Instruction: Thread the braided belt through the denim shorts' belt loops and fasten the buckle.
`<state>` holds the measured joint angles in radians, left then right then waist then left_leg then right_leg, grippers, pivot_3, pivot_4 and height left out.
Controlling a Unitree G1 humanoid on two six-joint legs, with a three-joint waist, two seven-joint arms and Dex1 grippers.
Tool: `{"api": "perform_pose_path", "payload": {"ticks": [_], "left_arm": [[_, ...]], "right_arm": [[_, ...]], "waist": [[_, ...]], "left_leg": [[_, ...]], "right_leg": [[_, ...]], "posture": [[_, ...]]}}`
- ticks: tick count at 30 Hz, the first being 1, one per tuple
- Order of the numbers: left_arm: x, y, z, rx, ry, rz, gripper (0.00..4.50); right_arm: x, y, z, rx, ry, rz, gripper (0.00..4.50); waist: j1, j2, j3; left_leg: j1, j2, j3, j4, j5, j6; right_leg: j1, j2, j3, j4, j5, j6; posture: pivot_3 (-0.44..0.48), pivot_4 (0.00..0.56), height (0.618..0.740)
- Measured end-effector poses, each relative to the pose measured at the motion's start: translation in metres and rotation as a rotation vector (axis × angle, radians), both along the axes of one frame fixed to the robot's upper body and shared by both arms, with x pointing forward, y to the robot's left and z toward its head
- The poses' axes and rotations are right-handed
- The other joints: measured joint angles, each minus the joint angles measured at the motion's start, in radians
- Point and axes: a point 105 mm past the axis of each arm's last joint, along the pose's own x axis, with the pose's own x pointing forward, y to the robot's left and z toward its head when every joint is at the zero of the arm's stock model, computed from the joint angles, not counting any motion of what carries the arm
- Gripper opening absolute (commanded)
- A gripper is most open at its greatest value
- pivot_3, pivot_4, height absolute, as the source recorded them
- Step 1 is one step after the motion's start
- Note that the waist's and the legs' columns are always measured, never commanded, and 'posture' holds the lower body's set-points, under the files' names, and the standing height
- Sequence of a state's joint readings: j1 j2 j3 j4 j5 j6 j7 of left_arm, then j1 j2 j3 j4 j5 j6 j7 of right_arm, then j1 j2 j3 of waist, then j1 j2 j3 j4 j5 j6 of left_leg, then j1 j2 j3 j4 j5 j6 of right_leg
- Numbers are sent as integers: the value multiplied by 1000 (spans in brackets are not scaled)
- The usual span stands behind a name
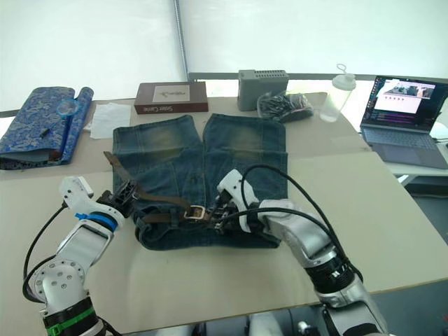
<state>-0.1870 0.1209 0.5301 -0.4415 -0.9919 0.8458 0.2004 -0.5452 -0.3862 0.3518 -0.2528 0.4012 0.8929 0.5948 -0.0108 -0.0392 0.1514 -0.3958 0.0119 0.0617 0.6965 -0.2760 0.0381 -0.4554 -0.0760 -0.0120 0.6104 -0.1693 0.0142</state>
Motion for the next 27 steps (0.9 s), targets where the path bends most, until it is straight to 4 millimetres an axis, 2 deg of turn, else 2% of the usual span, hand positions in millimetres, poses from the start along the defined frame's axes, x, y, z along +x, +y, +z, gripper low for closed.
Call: {"api": "perform_pose_path", "payload": {"ticks": [5, 13, 22, 27], "left_arm": [[-3, -1, -6, 39, 9, -22, 0], [0, -12, -2, 63, -26, -59, 0], [-1, -5, 1, 69, -49, -33, 0], [-4, -1, -4, 76, -32, -23, 0]], "right_arm": [[2, 10, 1, -5, -21, 26, 41], [6, 14, -1, -14, -38, 36, 41], [10, 26, -6, -40, -59, 64, 41], [10, 29, -7, -40, -68, 82, 41]], "waist": [[-1, 0, 0], [6, 0, 0], [1, 0, 0], [-1, 0, 0]], "left_leg": [[0, 0, 0, 0, 0, 0], [0, 0, 0, 0, 0, 0], [0, 0, 0, 0, 0, 0], [0, 0, 0, 0, 0, 0]], "right_leg": [[0, 0, 0, 0, 0, 0], [0, 0, 0, 0, 0, 0], [0, 0, -1, 0, 0, -1], [0, 0, -1, 0, 0, -1]], "posture": [[0, 150, 740], [0, 150, 740], [0, 150, 740], [0, 150, 740]]}}
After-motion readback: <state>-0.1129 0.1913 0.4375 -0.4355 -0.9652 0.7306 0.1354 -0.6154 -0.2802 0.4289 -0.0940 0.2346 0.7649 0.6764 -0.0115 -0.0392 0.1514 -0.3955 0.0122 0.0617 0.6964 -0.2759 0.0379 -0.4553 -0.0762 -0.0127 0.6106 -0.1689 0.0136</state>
